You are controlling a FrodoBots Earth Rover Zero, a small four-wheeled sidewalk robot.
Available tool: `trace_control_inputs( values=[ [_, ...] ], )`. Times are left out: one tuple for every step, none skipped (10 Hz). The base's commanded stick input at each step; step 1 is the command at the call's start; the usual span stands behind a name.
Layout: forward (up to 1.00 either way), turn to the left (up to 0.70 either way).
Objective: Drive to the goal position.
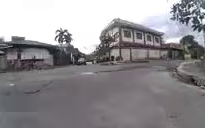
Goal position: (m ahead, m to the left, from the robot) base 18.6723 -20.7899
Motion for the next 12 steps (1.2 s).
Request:
trace_control_inputs(
  values=[
    [1.00, -0.37],
    [1.00, -0.37],
    [1.00, -0.37],
    [1.00, -0.37],
    [1.00, -0.37],
    [1.00, -0.37],
    [1.00, -0.37],
    [1.00, -0.37],
    [1.00, -0.37],
    [1.00, -0.37],
    [1.00, -0.37],
    [1.00, -0.37]
  ],
)
